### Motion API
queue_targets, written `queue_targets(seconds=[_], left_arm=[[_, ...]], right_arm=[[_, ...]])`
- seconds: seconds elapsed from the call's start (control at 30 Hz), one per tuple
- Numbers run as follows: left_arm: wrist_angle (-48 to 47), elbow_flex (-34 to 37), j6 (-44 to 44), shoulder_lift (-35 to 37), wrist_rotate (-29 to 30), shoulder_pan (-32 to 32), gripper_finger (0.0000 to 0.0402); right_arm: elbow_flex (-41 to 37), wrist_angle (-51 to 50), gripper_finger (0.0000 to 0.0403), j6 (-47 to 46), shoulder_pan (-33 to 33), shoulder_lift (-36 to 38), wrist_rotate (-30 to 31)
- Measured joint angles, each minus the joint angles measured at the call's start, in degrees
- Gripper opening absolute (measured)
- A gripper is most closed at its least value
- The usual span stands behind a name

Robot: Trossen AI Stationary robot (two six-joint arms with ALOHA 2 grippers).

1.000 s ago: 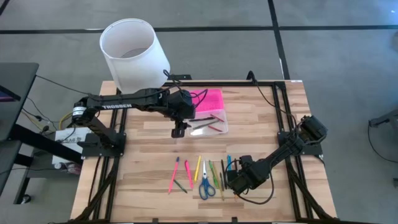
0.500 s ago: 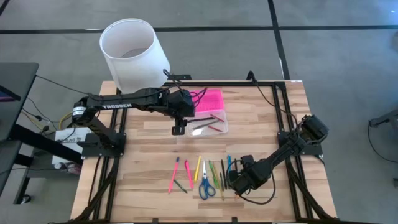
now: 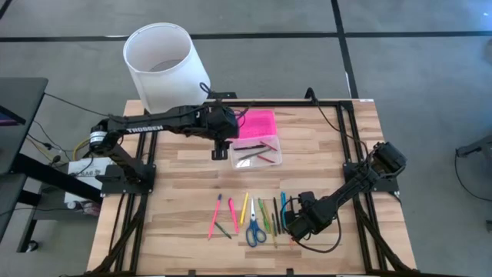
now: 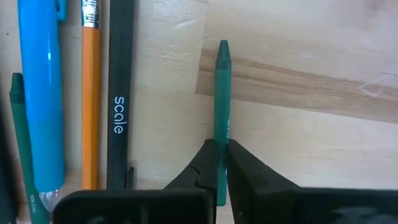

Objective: Pick & place school supplies into a supply box
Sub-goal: Put the green crayon into the pink supply box

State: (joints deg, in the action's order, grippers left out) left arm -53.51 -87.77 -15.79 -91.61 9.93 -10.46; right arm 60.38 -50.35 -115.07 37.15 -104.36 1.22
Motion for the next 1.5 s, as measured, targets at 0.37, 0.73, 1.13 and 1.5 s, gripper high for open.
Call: queue_targets(seconds=[0.37, 0.73, 1.13, 1.5], left_arm=[[0.3, 0.0, 0.2, 0.0, -0.2, -2.5, 0.0182], [0.4, 0.0, 0.3, 0.0, -0.2, -3.9, 0.0182], [0.2, 0.0, 0.4, 0.0, -0.2, -6.0, 0.0182], [-0.2, 0.0, 0.2, 0.0, -0.2, -8.5, 0.0182]], right_arm=[[0.0, -0.4, 0.0003, 0.0, 0.0, 0.0, 0.2], [0.0, -0.6, 0.0002, 0.0, 0.0, 0.1, 0.2], [0.1, -1.0, 0.0003, 0.0, 0.0, 0.1, 0.2], [0.1, -4.2, 0.0003, -0.5, -0.4, 2.6, -0.9]])
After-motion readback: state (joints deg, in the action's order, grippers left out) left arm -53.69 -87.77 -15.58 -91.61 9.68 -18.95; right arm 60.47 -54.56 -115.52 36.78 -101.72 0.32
